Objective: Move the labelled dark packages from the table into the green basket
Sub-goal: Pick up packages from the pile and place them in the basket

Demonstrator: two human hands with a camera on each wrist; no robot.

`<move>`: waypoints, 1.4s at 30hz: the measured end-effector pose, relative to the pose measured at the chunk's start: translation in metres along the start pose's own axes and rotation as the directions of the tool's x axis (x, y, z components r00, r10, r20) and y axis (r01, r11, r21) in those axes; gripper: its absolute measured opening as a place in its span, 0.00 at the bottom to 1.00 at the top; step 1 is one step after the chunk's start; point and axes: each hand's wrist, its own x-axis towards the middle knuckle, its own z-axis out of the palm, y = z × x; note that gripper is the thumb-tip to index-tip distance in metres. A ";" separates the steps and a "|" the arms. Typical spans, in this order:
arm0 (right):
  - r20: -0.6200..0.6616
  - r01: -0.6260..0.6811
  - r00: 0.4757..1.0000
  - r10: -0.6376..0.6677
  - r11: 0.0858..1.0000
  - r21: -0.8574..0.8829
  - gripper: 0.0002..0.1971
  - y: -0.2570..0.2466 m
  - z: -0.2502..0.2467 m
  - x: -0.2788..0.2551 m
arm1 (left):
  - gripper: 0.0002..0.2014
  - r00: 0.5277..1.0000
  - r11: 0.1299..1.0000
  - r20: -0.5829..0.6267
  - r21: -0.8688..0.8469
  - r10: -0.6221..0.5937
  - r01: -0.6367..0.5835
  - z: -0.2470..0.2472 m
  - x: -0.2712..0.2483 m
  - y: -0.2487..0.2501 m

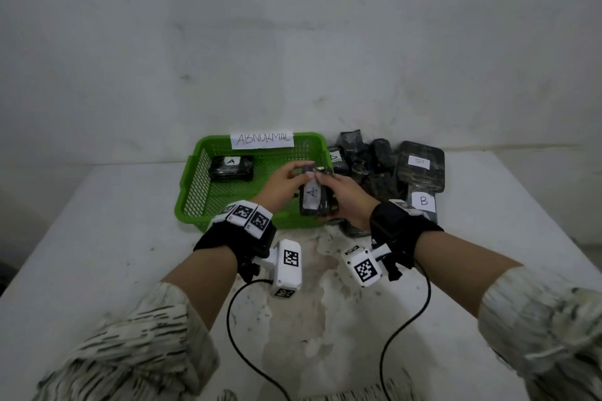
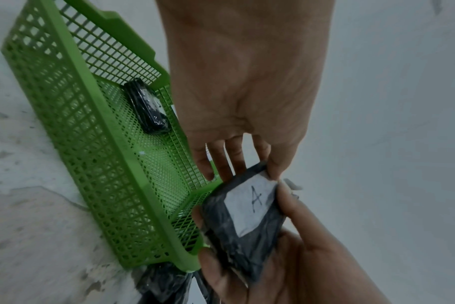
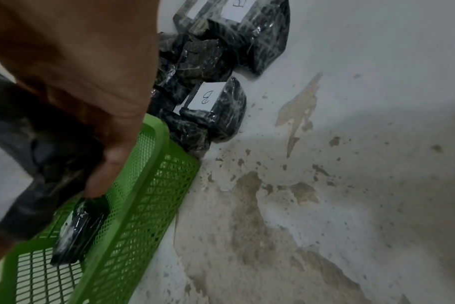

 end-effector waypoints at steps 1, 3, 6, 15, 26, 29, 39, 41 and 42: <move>-0.008 0.014 1.000 -0.014 1.000 -0.019 0.19 0.000 0.003 -0.001 | 0.15 1.000 1.000 -0.001 -0.006 0.008 -0.008 -0.001 -0.003 0.000; -0.002 0.045 0.999 -0.045 0.998 -0.032 0.16 0.000 0.008 -0.005 | 0.15 0.998 0.999 -0.041 0.010 0.048 -0.047 -0.001 -0.007 0.001; 0.019 0.058 0.998 -0.059 0.998 0.034 0.16 -0.001 0.012 -0.011 | 0.13 0.986 0.992 -0.120 0.057 0.117 -0.111 -0.002 -0.010 0.000; 0.071 0.088 0.993 -0.090 0.996 0.018 0.18 -0.002 0.006 -0.020 | 0.21 0.993 0.995 -0.078 -0.034 0.088 -0.091 -0.001 -0.022 0.003; 0.080 0.137 0.988 -0.130 0.987 -0.090 0.23 -0.002 0.012 -0.031 | 0.28 0.957 0.991 -0.276 0.124 0.085 -0.053 0.000 -0.027 -0.002; 0.054 0.144 0.988 -0.142 0.989 -0.041 0.22 -0.003 0.014 -0.032 | 0.18 0.962 0.999 -0.275 -0.033 -0.005 -0.005 0.000 -0.028 0.001; -0.035 0.120 0.992 -0.123 0.991 -0.064 0.29 0.004 0.013 -0.026 | 0.17 0.980 0.988 -0.192 -0.151 -0.056 0.027 -0.001 -0.036 0.008; -0.026 0.100 0.994 -0.102 0.992 -0.083 0.22 0.001 0.014 -0.029 | 0.16 0.984 0.985 -0.167 -0.170 -0.056 0.027 -0.002 -0.036 0.010; -0.026 0.085 0.996 -0.088 0.992 -0.095 0.23 0.001 0.014 -0.029 | 0.16 0.986 0.985 -0.158 -0.172 -0.051 0.023 -0.002 -0.037 0.010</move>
